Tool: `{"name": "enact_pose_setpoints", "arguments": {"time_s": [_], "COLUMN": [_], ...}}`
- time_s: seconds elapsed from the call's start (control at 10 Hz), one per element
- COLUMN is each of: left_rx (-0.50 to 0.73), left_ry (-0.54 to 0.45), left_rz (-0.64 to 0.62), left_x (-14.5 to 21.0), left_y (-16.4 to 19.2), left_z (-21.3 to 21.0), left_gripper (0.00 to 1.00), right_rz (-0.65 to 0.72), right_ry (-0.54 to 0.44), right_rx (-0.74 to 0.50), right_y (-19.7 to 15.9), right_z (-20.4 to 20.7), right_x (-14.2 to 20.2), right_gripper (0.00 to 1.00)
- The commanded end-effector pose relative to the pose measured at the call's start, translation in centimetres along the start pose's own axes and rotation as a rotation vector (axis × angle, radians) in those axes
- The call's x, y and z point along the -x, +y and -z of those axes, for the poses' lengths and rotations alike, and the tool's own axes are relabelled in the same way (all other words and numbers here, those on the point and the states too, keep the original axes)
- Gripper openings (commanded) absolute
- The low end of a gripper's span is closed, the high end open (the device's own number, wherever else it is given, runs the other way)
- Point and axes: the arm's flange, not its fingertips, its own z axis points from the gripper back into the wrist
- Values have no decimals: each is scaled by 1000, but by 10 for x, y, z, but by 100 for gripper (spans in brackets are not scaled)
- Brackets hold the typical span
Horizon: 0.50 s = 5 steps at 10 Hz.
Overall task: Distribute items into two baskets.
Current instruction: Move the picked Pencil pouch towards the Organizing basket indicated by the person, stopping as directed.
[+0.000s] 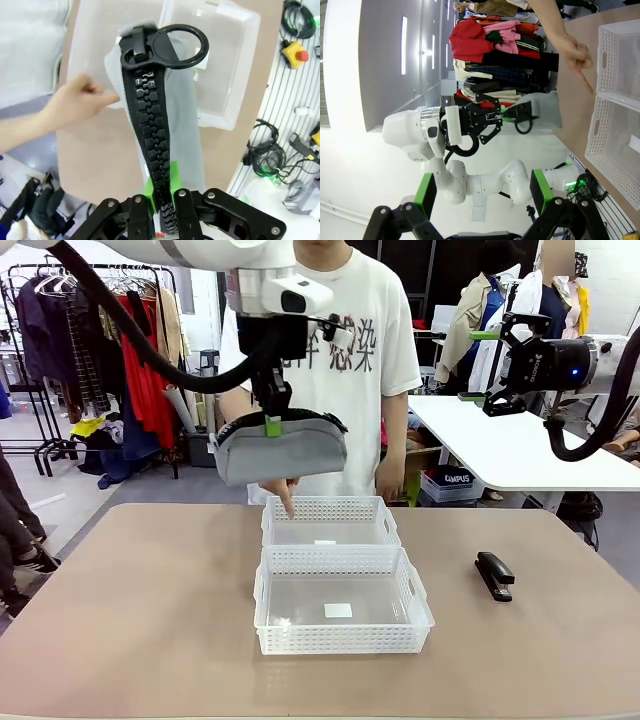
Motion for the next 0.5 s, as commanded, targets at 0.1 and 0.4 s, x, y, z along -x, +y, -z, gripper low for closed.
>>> {"name": "enact_pose_setpoints", "arguments": {"time_s": [0.1,0.4], "left_rx": [7,47], "left_ry": [-44,-37], "left_rz": [93,151], "left_x": [-11,-24], "left_y": [-12,-21], "left_z": [14,29], "left_gripper": [0,0], "right_rz": [-3,-3], "right_ry": [-3,-3], "right_rx": [1,1], "right_y": [2,2], "right_z": [-1,-1], "right_x": [0,0], "right_gripper": [100,100]}}
